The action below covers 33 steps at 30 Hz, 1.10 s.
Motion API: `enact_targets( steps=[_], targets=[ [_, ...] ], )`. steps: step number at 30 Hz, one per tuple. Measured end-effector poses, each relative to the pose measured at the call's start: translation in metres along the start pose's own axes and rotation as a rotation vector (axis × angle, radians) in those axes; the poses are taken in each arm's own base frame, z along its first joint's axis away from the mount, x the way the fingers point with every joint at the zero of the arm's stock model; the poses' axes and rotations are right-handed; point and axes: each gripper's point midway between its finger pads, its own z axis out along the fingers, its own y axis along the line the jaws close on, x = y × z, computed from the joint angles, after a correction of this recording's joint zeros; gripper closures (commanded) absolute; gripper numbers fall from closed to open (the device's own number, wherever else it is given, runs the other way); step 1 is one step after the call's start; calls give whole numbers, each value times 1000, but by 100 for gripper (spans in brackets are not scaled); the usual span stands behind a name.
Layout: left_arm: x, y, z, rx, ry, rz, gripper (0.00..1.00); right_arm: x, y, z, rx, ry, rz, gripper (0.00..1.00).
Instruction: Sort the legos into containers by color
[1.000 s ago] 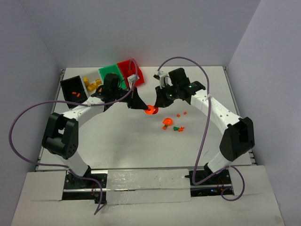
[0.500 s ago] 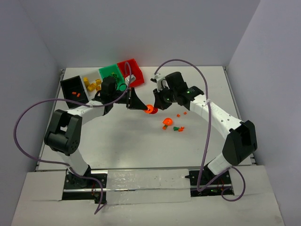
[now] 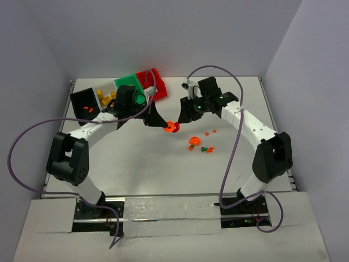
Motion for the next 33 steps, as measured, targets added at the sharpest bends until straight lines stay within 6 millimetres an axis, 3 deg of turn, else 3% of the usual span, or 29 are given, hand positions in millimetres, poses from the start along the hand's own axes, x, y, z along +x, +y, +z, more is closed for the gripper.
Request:
enact_targets(
  steps=[2, 9, 19, 33],
  targets=[
    [1, 2, -3, -16, 3, 23, 100, 0, -10, -4, -6, 1, 53, 40],
    [-2, 5, -11, -41, -18, 45, 100, -6, -26, -20, -55, -35, 180, 41],
    [-26, -15, -18, 7, -144, 8, 100, 10, 3, -16, -284, -14, 288, 44],
    [-42, -27, -19, 47, -203, -25, 100, 1, 34, -25, -492, -41, 331, 46]
  ],
)
